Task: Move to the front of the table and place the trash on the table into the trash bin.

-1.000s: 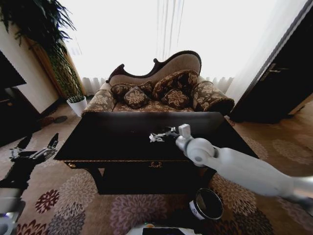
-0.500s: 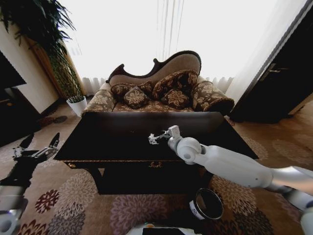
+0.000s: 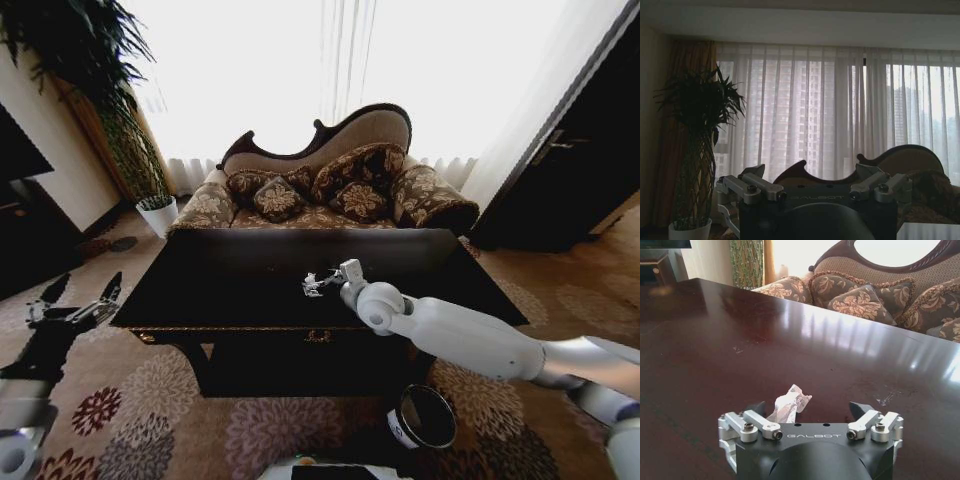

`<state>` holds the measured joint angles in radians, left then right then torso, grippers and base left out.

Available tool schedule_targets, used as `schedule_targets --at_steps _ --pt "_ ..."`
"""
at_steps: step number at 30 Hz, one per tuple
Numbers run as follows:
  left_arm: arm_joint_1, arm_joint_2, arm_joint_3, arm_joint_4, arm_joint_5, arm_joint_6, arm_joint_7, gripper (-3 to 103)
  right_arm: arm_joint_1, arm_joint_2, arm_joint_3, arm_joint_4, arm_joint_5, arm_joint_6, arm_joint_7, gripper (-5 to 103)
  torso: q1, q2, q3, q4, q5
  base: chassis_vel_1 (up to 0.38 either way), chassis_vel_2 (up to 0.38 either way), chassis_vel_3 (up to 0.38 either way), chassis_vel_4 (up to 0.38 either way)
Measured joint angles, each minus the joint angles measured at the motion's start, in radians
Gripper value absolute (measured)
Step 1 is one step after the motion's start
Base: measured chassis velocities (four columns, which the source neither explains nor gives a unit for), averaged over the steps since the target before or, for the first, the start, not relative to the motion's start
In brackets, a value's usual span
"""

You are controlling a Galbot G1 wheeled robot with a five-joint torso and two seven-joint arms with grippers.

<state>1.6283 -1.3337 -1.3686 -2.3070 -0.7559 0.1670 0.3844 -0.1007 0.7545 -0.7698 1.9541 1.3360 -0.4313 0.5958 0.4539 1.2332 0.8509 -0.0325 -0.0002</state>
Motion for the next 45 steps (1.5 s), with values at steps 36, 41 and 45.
schedule_targets --at_steps 36,41,45 --pt "-0.001 0.011 0.015 -0.004 -0.008 -0.002 -0.004 100 -0.537 -0.280 0.599 0.294 0.022 0.021 -0.103 0 0.000 0.000 0.000 -0.0001 0.0000 0.000 0.000 0.000 0.000" --pt "-0.022 0.012 0.037 0.005 -0.008 -0.002 -0.005 100 -0.782 -0.303 0.854 0.356 0.026 0.030 -0.093 0 0.000 0.000 0.000 -0.0003 0.0001 0.000 0.000 0.000 0.000" --pt "-0.028 0.008 0.041 0.006 -0.012 -0.001 -0.006 100 -0.847 -0.280 0.969 0.386 0.063 0.021 -0.047 0 0.000 0.000 0.000 0.0003 0.0000 0.000 0.000 0.000 0.000"
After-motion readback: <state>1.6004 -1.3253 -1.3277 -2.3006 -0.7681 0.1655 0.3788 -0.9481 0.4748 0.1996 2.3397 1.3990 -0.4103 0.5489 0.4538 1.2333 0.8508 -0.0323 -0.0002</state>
